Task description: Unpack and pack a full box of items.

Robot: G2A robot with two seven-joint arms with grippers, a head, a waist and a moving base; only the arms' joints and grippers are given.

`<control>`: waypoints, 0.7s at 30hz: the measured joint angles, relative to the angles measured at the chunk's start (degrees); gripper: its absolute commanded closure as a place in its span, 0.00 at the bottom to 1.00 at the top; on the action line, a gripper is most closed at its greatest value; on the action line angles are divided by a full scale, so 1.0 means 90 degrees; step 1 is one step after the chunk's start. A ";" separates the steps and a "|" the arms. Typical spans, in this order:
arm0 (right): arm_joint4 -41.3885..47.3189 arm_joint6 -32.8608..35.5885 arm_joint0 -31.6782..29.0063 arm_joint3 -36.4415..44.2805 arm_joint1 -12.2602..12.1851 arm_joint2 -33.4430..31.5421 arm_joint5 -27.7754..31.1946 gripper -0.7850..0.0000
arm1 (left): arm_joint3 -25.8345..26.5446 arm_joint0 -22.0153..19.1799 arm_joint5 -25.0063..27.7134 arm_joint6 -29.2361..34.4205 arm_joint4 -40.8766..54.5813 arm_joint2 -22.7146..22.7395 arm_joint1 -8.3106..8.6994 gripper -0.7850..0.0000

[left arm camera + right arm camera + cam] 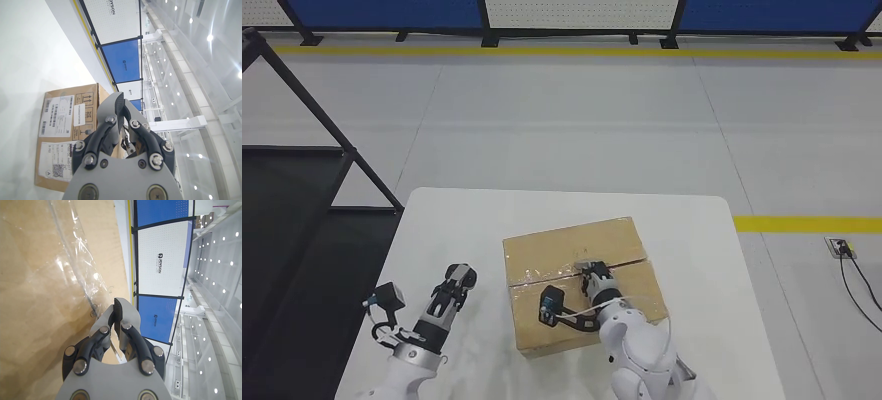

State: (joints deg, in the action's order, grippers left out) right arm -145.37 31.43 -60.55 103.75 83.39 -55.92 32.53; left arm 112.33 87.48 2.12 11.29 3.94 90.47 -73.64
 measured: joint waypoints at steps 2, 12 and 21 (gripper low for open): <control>0.0025 0.0062 0.0013 -0.0016 0.0011 -0.0036 0.0035 1.00 | 0.0000 0.0006 0.0003 -0.0002 -0.0001 0.0012 0.0002 1.00; -0.0168 0.0426 -0.0358 0.0411 0.0005 -0.0235 -0.0059 1.00 | 0.0010 -0.0009 0.0017 0.0028 -0.0011 0.0000 0.0008 1.00; -0.0296 0.0809 -0.0688 0.0875 -0.0006 -0.0639 -0.0279 1.00 | 0.0055 0.0037 0.0073 0.0029 0.0033 0.0078 0.0017 1.00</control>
State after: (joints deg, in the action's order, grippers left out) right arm -148.03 38.71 -66.74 111.62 83.33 -61.67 30.02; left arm 112.83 87.81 2.78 11.55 4.24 91.18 -73.49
